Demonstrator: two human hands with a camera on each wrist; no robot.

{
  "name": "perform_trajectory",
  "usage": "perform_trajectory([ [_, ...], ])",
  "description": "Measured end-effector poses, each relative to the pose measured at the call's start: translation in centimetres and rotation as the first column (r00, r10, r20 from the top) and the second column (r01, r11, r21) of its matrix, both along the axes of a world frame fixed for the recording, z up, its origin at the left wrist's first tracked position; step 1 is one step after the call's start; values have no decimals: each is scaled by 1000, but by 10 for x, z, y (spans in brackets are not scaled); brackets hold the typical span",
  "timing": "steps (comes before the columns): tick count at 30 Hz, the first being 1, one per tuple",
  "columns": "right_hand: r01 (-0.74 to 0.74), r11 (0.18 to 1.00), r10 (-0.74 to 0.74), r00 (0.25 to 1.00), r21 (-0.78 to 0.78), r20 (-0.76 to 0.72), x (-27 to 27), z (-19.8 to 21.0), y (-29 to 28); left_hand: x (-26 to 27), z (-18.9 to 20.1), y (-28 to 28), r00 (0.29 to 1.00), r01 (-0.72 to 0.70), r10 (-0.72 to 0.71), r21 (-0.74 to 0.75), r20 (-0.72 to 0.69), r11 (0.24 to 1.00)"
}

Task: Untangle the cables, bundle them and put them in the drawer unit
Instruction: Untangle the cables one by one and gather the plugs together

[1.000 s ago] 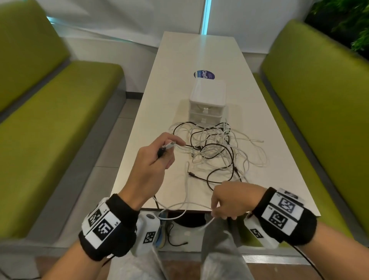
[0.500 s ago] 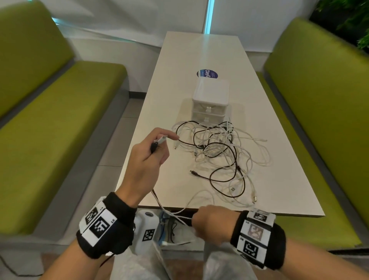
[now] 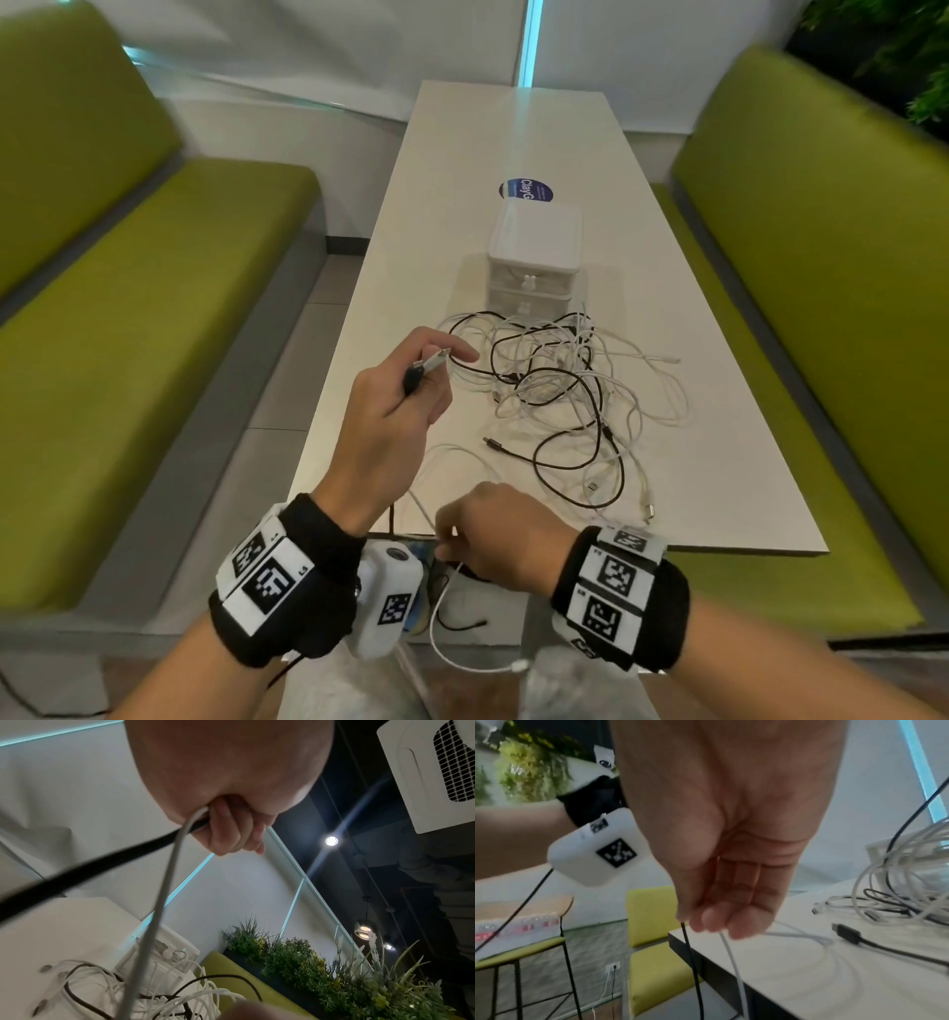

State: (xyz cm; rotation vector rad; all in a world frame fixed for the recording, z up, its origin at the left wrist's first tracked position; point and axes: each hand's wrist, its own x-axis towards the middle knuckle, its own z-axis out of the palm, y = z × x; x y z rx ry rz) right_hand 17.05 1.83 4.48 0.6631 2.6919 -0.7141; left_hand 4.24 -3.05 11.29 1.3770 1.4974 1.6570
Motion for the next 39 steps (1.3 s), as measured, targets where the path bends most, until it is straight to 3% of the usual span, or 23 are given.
perform_trajectory([
  [5, 33, 982, -61, 988, -188, -145, 23, -10, 14, -6, 0, -4, 999, -20, 19, -21, -31, 1000],
  [9, 80, 901, -192, 955, -427, -227, 42, -17, 22, -6, -3, -2, 999, -26, 24, -33, -46, 999],
  [15, 140, 964, -196, 950, -227, -243, 59, -38, 31, -3, -5, -1, 1000, -4, 4, -42, -11, 999],
  [17, 256, 908, -368, 866, -331, -339, 63, -39, 28, -2, -5, -1, 1000, -3, 3, -41, -5, 999],
  [20, 382, 642, -732, 564, -664, -383, 68, -33, 20, 1, -5, -2, 1000, -2, 2, -38, 2, 999],
  [21, 390, 590, -778, 509, -707, -368, 71, -33, 19, 1, -5, -3, 1000, -2, 3, -40, 7, 999],
  [22, 389, 572, -786, 511, -722, -348, 74, -33, 17, 1, -4, -4, 1000, -3, 3, -44, 6, 999],
  [24, 399, 603, -727, 632, -691, -269, 81, -40, 15, 0, -3, -6, 1000, -2, 2, -56, -3, 998],
  [26, 364, 751, -519, 841, -551, -152, 84, -45, 12, 1, -2, -8, 1000, -5, 5, -55, 1, 998],
  [28, 220, 909, -262, 962, -355, -75, 82, -51, 11, 4, 1, -12, 1000, -7, 7, -50, 2, 999],
  [30, 152, 964, -173, 982, -219, -80, 77, -52, 9, 7, 4, -15, 1000, 0, -1, -45, -9, 999],
  [33, 236, 936, -268, 959, -262, -95, 68, -54, 9, 11, 11, -19, 1000, 21, -21, -31, -5, 999],
  [39, 135, 991, -135, 971, 16, 198, 62, -55, 10, 16, 21, -21, 992, 103, -103, 3, 79, 995],
])
